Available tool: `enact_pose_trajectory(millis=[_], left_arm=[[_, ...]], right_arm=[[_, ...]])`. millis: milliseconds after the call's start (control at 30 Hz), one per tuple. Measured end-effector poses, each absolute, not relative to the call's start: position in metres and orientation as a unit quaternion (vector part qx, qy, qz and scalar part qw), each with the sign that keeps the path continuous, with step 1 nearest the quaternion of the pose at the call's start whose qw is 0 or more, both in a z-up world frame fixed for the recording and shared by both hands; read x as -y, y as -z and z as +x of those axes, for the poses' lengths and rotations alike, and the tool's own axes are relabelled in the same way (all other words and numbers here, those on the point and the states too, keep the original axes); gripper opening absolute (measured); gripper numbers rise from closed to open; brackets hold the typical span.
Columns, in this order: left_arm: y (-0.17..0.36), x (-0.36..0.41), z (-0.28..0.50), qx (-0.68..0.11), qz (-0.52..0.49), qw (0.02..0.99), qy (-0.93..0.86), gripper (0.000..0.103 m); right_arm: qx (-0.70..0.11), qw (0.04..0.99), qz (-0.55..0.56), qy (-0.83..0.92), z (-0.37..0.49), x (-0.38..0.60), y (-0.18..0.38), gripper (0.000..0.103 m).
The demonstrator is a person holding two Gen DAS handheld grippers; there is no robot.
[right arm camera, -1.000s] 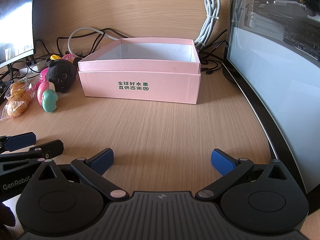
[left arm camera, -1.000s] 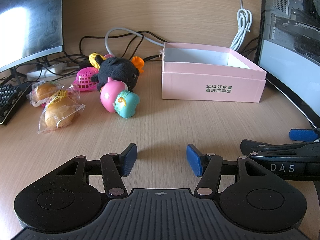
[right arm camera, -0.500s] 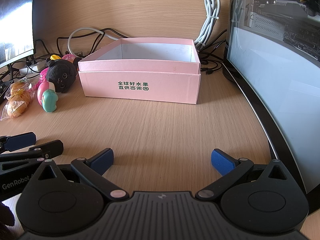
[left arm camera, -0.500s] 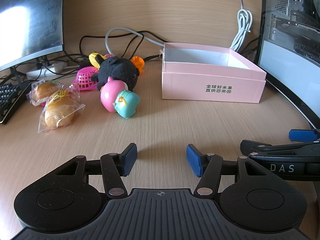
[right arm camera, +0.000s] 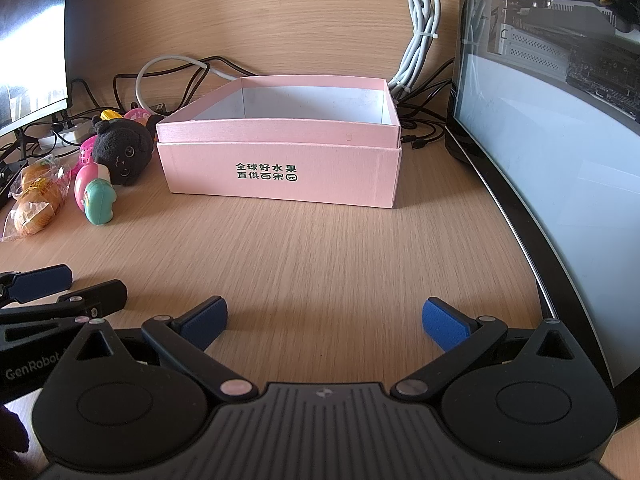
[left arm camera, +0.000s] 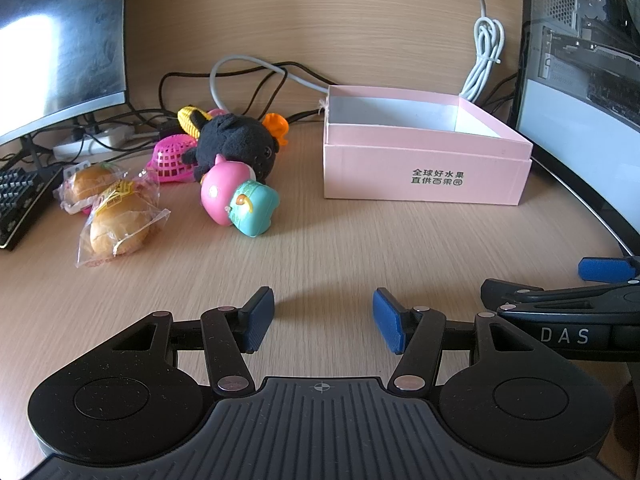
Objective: Organize objects
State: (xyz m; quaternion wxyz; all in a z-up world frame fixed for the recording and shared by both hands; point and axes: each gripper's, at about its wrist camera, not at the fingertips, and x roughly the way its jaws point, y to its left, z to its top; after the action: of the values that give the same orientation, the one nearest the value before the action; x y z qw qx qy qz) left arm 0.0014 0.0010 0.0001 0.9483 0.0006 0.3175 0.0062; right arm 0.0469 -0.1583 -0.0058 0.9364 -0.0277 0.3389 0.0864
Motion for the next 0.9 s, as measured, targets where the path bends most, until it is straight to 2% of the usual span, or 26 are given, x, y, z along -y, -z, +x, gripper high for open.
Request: enact_pose_trajectory(millis=[367, 567, 767, 900], left_arm=[[0.000, -0.002, 0.001, -0.318, 0.000, 0.948, -0.006, 0.062], [-0.007, -0.013, 0.007, -0.331, -0.006, 0.943, 0.020, 0.057], [-0.044, -0.060, 0.005, -0.315, 0.001, 0.943, 0.109, 0.057], [-0.063, -0.114, 0.000, -0.300, -0.005, 0.946, 0.122, 0.057]], right_arm=[[-0.339, 0.936, -0.028, -0.086, 0.047, 0.158, 0.006, 0.103], [-0.368, 0.925, -0.031, -0.090, 0.052, 0.157, 0.003, 0.103], [-0.395, 0.916, -0.026, -0.063, 0.048, 0.153, 0.000, 0.103], [-0.441, 0.896, -0.023, -0.053, 0.062, 0.150, -0.006, 0.103]])
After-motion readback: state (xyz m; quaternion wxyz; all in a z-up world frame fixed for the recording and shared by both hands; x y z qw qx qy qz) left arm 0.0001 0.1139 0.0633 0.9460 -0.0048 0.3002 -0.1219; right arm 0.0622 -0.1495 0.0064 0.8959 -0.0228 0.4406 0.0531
